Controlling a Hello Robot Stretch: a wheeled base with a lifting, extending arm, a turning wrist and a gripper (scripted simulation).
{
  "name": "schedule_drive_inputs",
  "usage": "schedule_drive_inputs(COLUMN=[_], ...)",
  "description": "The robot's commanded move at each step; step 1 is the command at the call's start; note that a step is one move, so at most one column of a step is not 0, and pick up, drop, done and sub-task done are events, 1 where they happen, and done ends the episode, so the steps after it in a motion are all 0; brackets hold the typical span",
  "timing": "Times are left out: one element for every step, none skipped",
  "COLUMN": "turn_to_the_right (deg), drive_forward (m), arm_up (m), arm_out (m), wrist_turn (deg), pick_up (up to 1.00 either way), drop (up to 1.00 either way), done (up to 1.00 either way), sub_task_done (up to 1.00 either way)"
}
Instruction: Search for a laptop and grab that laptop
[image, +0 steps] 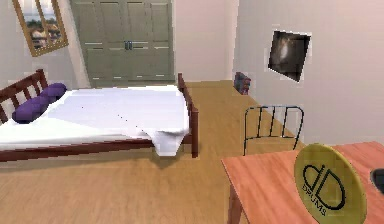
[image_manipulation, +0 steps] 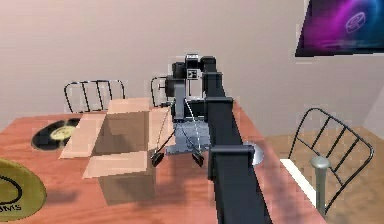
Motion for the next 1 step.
schedule_drive_inputs(turn_to_the_right=[0.0], drive_forward=[0.00], arm_up=[0.00], arm_out=[0.00], wrist_turn=[45.0], pick_up=[0.00], drop=[0.00], done=[0.00], sub_task_done=[0.00])
